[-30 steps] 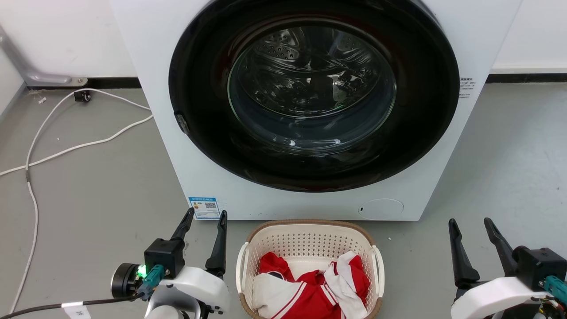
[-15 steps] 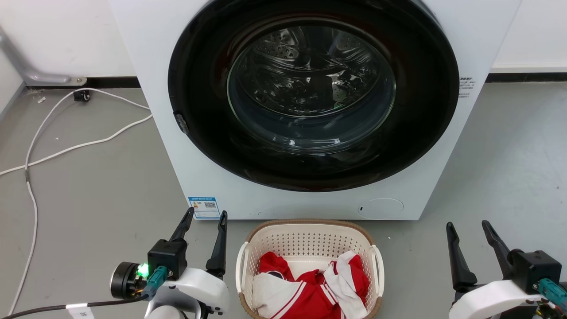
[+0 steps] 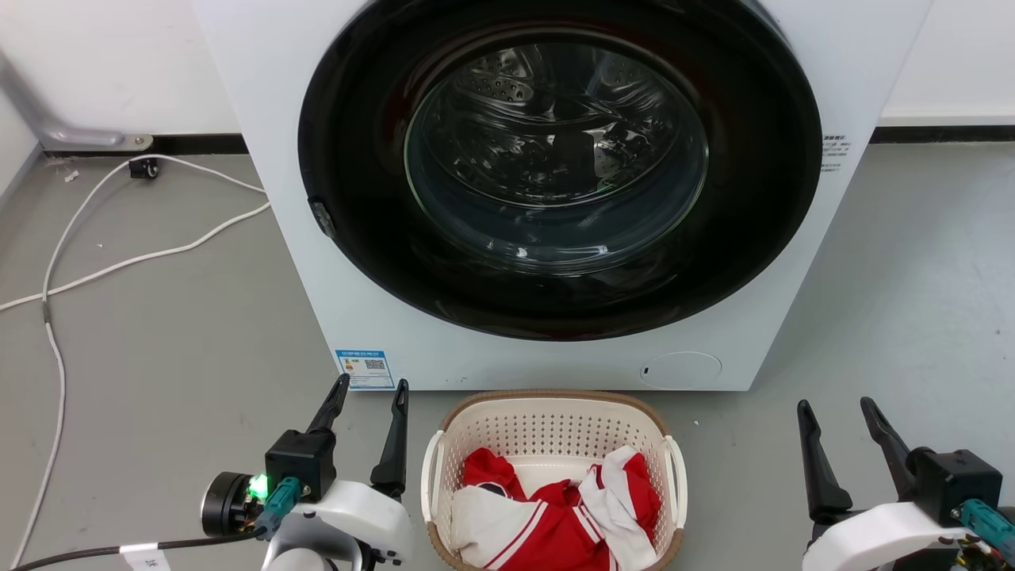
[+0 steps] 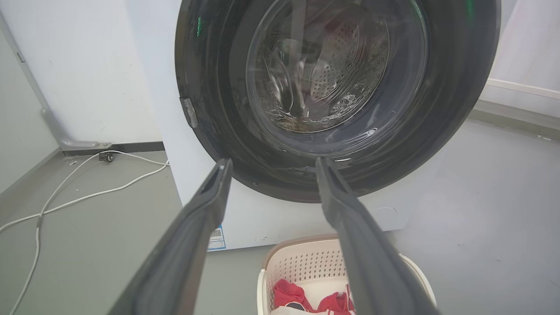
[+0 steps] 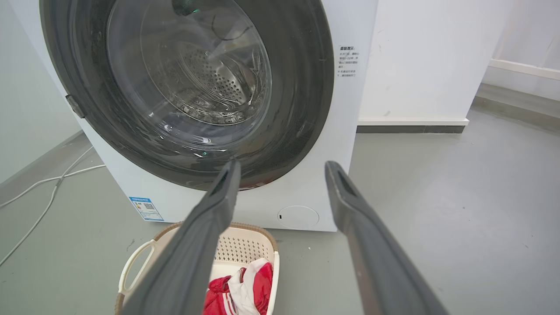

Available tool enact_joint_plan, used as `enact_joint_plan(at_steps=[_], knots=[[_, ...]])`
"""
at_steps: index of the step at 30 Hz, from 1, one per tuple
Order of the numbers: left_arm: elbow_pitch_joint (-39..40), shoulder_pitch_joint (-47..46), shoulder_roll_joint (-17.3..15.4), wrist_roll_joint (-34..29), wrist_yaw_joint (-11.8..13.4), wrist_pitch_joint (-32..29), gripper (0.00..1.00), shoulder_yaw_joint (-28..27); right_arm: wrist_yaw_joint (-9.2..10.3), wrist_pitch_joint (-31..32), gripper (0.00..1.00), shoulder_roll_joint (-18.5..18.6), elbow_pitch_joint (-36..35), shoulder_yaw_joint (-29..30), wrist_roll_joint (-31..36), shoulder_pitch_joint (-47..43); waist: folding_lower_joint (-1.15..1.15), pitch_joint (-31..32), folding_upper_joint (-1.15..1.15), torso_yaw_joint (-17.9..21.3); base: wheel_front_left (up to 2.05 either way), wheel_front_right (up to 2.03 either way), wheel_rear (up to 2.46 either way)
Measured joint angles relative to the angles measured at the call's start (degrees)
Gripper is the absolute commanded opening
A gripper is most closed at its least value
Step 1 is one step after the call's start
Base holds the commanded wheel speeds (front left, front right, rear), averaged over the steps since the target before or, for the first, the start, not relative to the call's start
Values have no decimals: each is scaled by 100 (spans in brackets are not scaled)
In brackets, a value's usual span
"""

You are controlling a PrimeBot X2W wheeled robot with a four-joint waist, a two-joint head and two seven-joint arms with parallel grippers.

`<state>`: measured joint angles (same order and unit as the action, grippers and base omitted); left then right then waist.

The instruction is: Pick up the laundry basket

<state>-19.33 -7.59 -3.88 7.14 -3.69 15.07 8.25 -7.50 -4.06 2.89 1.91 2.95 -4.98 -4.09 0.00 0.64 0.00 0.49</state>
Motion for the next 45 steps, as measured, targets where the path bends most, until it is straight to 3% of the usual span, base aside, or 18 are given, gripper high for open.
enact_joint_plan(at_steps=[10, 19, 37, 45], knots=[[-180, -265, 7, -33, 30, 0, 100, -18, 0, 53, 100, 0, 254, 148, -29, 188, 0, -156, 0, 32, 0, 0, 0], [-1079, -1380, 9, 142, -138, -285, 100, 73, 0, 247, 100, 0, 888, 272, -146, 1048, 0, -840, 0, 91, 0, 0, 0], [-3384, -3364, -257, 814, -364, -1092, 100, 278, 0, 346, 100, 1, 3437, -535, -491, 3163, -1, -2754, 0, 367, 0, 0, 0], [-3941, -3883, -431, 1249, -371, -1367, 100, 775, 0, 113, 100, 42, 4620, -972, -772, 4045, -1, -3455, 0, 494, 0, 0, 0]])
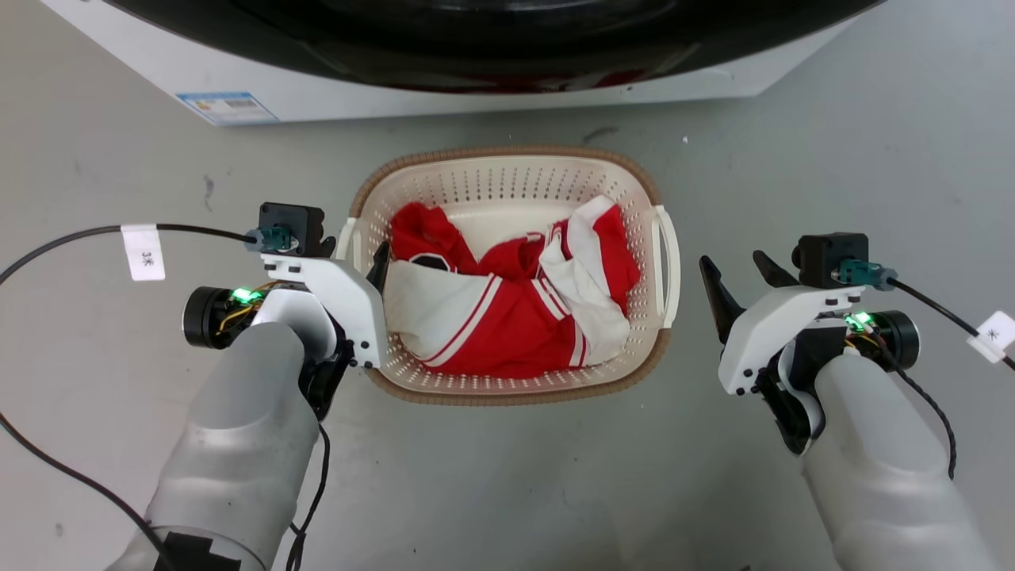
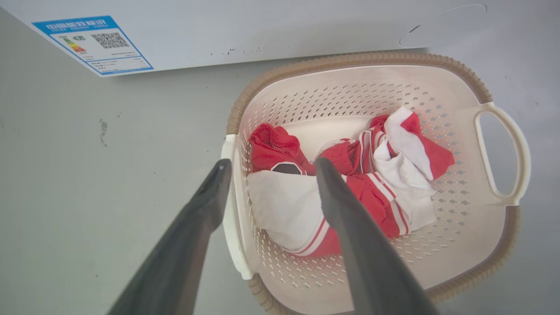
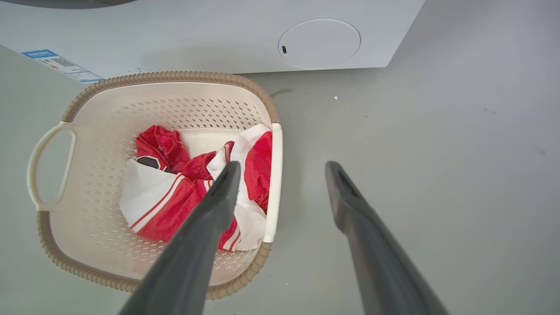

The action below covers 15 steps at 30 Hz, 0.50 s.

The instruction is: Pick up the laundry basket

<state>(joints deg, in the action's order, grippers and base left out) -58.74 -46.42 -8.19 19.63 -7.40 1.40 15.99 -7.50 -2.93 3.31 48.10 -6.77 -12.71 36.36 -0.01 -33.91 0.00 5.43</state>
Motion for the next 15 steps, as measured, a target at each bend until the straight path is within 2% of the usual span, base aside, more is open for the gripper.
enact_joint_plan(at_steps=[15], knots=[[-708, -731, -398, 611, 0, -250, 100, 489, 0, -266, 100, 11, 1367, -779, -499, 1162, 0, -844, 0, 93, 0, 0, 0]])
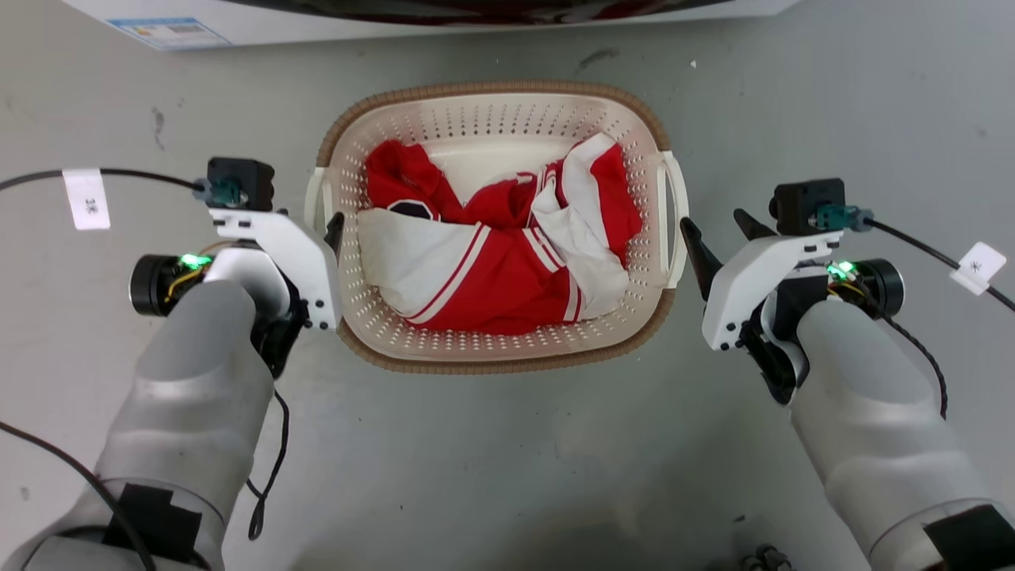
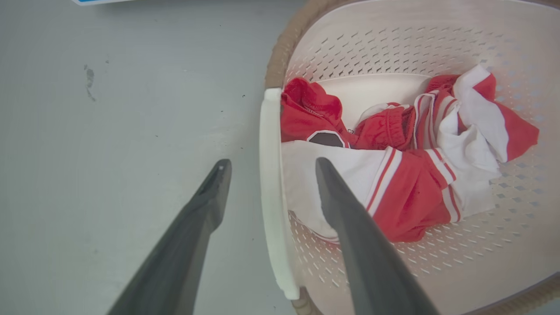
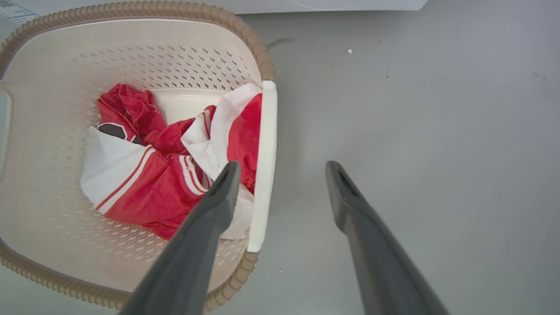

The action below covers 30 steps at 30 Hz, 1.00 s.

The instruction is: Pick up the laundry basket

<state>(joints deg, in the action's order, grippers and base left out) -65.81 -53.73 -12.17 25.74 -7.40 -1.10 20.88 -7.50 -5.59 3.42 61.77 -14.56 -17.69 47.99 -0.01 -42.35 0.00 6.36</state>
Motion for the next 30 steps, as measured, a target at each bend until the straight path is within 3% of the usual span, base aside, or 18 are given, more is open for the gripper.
enact_joint_plan(at_steps=[17, 18, 19, 20, 30], knots=[[-376, -606, -134, 383, 0, -534, 100, 465, 0, 254, 100, -46, 568, -962, -783, 654, 0, -623, 0, 99, 0, 0, 0], [-377, -613, -102, 460, 0, -608, 63, 514, 0, 367, 16, -44, 559, -1117, -893, 684, 0, -644, 0, 88, 0, 0, 0], [-375, -614, -90, 490, 0, -632, 11, 544, 0, 372, 0, -48, 547, -1171, -951, 691, 1, -650, 0, 82, 0, 0, 0], [-371, -615, -90, 514, 0, -637, 0, 575, 0, 405, 0, -53, 547, -1215, -1021, 702, 0, -655, 0, 78, 0, 0, 0], [-333, -604, -65, 815, -9, -712, 0, 865, 1, 437, 0, -52, 659, -1582, -1440, 752, 0, -507, 0, 43, 0, 0, 0]])
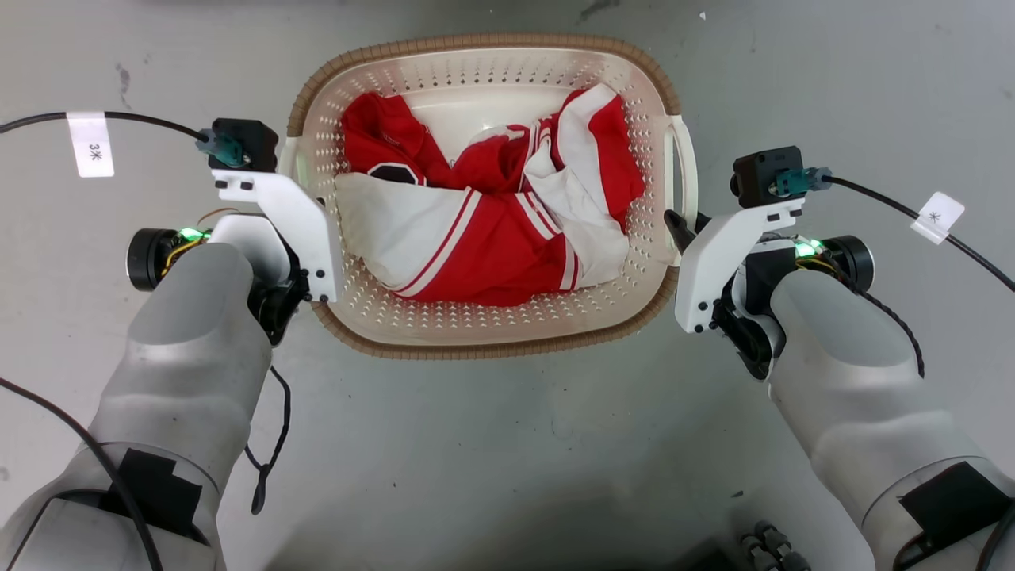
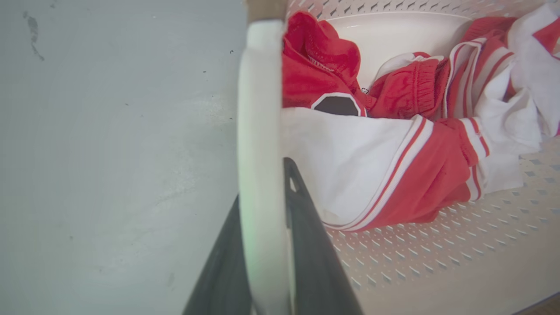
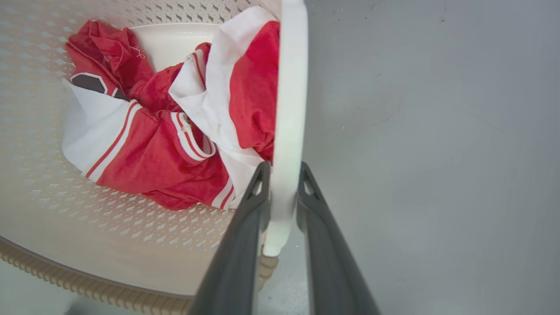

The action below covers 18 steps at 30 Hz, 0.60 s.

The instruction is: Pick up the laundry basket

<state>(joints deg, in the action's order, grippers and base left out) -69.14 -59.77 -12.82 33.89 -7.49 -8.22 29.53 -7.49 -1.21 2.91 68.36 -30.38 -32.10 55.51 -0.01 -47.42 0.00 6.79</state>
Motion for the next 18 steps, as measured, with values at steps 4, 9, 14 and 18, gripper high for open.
enact_joint_plan(at_steps=[4, 9, 14, 18], knots=[[-24, 91, 55, 162, 0, -146, 0, 104, 1, 208, 0, 8, 18, -180, -182, -60, 1, 179, 0, -21, 0, 0, 0], [-49, 296, 110, 475, 16, -598, 0, 229, 10, 431, 0, 57, -2, -417, -410, -186, 1, 502, 0, -35, 0, 0, 0], [-27, 575, 119, 801, 26, -1009, 0, 342, 16, 918, 0, 82, -21, -664, -717, -441, 1, 929, 0, -35, 0, 0, 0], [7, 773, 120, 994, 34, -1188, 0, 443, 38, 1335, 0, 103, -45, -817, -985, -652, 1, 1326, 0, -36, 0, 0, 0]])
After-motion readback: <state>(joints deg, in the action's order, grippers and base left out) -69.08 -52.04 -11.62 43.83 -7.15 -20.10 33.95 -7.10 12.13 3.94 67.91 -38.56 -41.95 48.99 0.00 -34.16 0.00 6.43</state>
